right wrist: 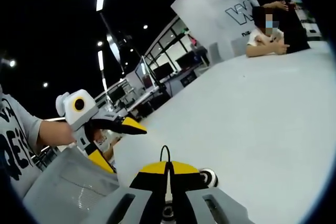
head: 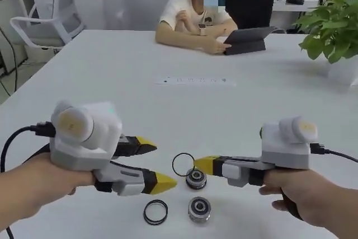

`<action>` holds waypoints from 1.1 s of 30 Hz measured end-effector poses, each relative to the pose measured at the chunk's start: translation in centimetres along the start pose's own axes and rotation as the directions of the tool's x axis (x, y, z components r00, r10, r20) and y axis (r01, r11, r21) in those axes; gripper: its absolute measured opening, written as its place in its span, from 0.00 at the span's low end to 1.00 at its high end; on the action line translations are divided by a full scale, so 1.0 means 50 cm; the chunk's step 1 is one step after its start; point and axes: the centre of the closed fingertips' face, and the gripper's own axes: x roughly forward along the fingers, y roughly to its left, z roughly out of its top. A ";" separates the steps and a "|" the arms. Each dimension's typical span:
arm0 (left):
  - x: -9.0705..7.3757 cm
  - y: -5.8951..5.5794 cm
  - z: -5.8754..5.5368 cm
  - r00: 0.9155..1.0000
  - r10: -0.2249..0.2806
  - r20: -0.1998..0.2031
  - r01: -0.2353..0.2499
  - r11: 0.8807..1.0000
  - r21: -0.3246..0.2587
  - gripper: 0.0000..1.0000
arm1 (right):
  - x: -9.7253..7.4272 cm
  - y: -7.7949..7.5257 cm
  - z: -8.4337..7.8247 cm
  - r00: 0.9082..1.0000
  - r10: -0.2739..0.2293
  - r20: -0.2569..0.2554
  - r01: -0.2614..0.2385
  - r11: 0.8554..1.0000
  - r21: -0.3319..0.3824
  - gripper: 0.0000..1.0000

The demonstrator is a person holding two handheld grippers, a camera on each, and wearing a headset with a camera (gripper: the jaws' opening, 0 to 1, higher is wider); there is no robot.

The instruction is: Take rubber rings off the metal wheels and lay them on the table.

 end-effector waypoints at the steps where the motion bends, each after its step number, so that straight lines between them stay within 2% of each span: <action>1: -0.003 0.000 0.000 1.000 0.001 0.001 -0.001 1.000 0.000 0.49 | 0.001 0.003 0.001 1.000 0.003 -0.001 -0.003 1.000 0.000 0.00; 11: -0.042 -0.011 0.000 1.000 0.000 0.019 0.000 1.000 -0.015 0.58 | 0.017 0.031 0.008 0.999 0.038 -0.005 -0.038 0.999 -0.006 0.00; 19: -0.066 -0.019 -0.004 1.000 0.008 0.029 -0.007 1.000 -0.030 0.62 | 0.032 0.049 -0.003 0.997 0.065 -0.030 -0.065 0.998 -0.005 0.00; 33: -0.097 -0.016 -0.017 0.999 0.026 0.029 -0.024 0.999 -0.040 0.68 | 0.055 0.067 -0.020 0.992 0.100 -0.078 -0.100 0.995 -0.001 0.00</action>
